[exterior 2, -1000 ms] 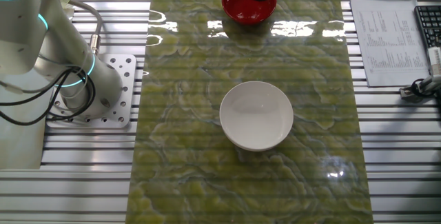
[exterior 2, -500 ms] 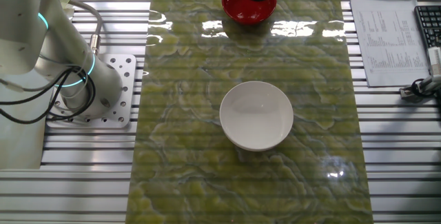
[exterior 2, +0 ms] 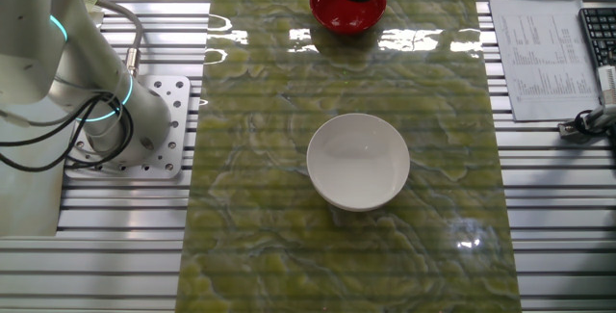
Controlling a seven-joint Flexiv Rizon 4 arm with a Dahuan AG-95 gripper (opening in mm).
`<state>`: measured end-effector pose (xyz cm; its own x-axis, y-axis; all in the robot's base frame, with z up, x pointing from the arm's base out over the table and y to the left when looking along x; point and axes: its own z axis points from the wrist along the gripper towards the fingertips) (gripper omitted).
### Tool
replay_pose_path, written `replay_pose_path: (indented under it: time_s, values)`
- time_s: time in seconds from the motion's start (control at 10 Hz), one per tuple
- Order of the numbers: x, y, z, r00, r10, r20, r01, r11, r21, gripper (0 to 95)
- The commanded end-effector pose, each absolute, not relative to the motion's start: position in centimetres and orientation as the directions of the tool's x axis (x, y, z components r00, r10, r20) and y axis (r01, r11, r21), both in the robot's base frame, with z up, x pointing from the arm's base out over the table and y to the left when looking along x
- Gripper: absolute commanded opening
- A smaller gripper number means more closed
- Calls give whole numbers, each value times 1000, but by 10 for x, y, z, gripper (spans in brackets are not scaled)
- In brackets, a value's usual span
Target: Scoop water with a large spoon from one bowl to another
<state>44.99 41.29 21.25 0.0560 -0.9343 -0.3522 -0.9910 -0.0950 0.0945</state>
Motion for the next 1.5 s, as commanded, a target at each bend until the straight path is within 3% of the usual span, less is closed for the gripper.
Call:
replay_pose_path:
  time_s: [0.1,1.5]
  values:
    - [450,414,213,72,-933,-354,-989,-112,93,0]
    - [427,415,204,68,-943,-325,-985,-115,127,0]
